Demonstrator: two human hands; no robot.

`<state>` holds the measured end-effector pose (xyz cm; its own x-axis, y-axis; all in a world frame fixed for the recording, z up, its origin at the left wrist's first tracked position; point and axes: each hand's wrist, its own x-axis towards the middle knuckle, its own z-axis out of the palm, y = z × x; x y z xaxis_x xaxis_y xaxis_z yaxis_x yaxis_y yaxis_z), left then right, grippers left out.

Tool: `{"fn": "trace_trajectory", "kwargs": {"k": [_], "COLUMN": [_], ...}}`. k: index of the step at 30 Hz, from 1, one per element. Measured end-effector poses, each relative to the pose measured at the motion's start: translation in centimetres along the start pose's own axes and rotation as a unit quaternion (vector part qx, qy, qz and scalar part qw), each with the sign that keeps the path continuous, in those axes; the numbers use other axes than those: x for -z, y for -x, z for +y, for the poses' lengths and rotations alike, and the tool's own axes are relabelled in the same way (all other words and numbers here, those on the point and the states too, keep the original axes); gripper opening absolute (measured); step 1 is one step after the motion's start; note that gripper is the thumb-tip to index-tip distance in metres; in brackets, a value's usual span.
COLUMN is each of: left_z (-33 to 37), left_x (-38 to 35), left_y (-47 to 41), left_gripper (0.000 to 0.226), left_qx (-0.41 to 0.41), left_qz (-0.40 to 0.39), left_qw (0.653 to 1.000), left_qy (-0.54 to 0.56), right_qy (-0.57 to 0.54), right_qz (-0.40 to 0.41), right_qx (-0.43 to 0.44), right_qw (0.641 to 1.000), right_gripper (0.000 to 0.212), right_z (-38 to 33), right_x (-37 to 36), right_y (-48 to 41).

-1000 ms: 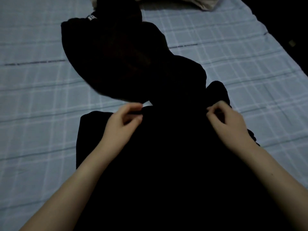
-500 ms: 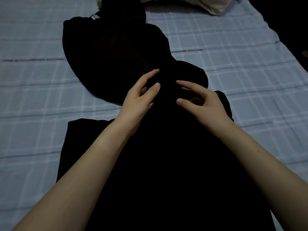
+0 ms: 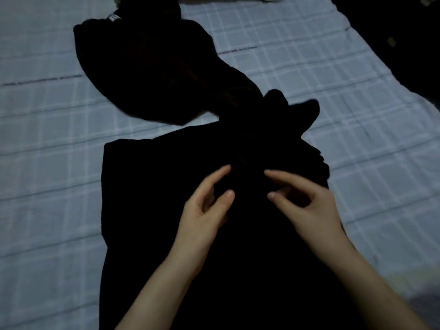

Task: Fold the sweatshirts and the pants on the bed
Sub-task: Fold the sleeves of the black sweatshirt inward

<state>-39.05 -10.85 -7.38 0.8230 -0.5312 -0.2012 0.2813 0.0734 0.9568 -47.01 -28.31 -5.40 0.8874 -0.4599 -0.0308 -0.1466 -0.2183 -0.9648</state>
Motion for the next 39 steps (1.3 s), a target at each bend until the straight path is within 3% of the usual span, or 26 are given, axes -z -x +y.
{"fn": "trace_trajectory", "kwargs": {"k": [3,6,9,13,16,19,20,23,27,30,33,36,39], "left_z": [-3.9,-6.6,-7.0,-3.4,-3.2,-6.8,-8.4,-10.9,-8.5,-4.8,-2.4,-3.4,-5.2], "left_x": [-1.3,-1.3,-0.6,-2.1,-4.4,-4.7,-4.2,-3.3,-1.6,2.4,6.6,9.6,10.9], "left_y": [4.4,7.5,8.4,6.0,2.6,0.7,0.7,1.2,-0.1,-3.6,-7.8,-10.2,-10.1], "left_gripper": [0.041,0.052,0.052,0.029,0.047,0.060,0.061,0.060,0.053,0.041,0.046,0.053,0.049], "left_qx": [0.022,-0.005,-0.025,-0.139,-0.177,-0.068,-0.041,-0.024,-0.109,-0.234,-0.146,-0.024,-0.023], "left_qz": [0.012,-0.032,-0.090,-0.018,-0.008,-0.052,-0.068,-0.081,-0.061,0.036,0.048,0.014,0.015], "left_qw": [0.994,0.968,0.930,0.901,0.824,0.716,0.698,0.703,0.767,0.707,0.670,0.656,0.700], "left_qy": [-0.104,-0.248,-0.355,-0.410,-0.538,-0.693,-0.712,-0.706,-0.630,-0.666,-0.726,-0.755,-0.713], "right_qy": [-0.005,0.009,0.119,0.210,0.298,0.453,0.499,0.538,0.482,0.461,0.474,0.515,0.497], "right_qz": [0.012,0.077,0.160,0.140,0.034,-0.066,-0.102,-0.155,-0.114,-0.061,-0.089,-0.190,-0.234], "right_qx": [-0.074,-0.106,-0.037,0.121,0.193,0.152,0.120,0.087,0.096,0.183,0.241,0.171,0.131], "right_qw": [0.997,0.991,0.979,0.960,0.934,0.876,0.852,0.824,0.863,0.867,0.842,0.818,0.825], "right_gripper": [0.036,0.036,0.043,0.026,0.038,0.052,0.052,0.054,0.060,0.054,0.050,0.053,0.046], "right_z": [3.2,5.8,5.9,2.7,2.0,5.2,7.1,11.9,11.2,8.4,6.4,6.8,8.7], "right_x": [0.2,1.4,3.6,5.1,4.1,2.6,2.3,1.9,1.7,1.7,0.9,-0.6,-1.5], "right_y": [5.1,9.1,9.1,3.3,-2.2,-4.5,-4.3,-2.4,-3.3,-6.4,-10.9,-14.2,-14.2]}}
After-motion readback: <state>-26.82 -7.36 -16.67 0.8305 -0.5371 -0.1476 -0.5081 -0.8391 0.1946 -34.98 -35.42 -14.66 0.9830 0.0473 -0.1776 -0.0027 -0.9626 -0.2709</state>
